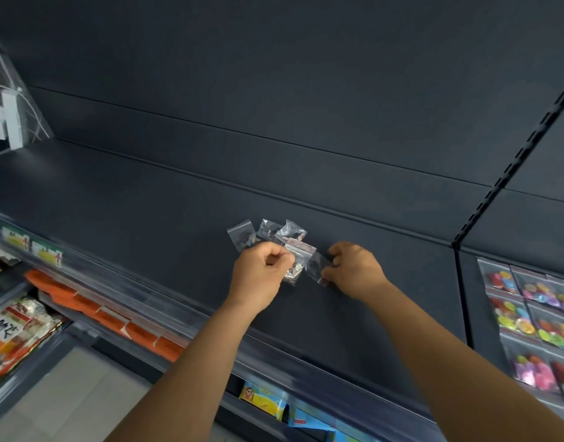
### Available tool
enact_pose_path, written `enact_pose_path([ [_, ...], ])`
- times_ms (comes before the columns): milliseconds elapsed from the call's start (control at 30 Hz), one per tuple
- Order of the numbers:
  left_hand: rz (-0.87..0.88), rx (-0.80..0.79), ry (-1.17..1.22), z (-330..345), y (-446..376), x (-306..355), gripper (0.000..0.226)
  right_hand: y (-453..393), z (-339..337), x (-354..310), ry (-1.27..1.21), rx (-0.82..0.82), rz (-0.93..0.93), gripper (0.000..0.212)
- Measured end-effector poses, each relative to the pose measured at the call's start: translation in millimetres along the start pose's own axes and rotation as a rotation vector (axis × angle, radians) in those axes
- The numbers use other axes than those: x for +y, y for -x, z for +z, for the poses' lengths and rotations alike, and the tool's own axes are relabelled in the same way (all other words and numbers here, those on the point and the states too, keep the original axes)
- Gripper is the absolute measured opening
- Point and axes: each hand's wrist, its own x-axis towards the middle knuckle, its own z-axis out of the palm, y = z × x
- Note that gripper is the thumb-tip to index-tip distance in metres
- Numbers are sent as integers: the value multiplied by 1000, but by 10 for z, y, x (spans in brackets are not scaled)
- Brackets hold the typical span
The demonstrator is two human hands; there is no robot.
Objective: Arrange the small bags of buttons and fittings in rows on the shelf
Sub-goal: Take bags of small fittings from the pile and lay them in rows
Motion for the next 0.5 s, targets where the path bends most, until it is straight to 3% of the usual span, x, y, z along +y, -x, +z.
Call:
enact_pose_path([
  [100, 6, -19, -11, 7, -14, 0, 7, 8, -43, -47, -21, -19, 36, 24],
  [233, 17, -39, -22, 14, -33, 4, 7, 1, -75, -95, 130, -86, 28, 21],
  [333, 38, -46, -52, 24, -34, 28, 7, 8, -34, -82, 234, -22, -49, 16],
  [500, 86, -72, -66, 52, -35, 160, 8, 139, -94, 58, -244, 213, -91, 14],
])
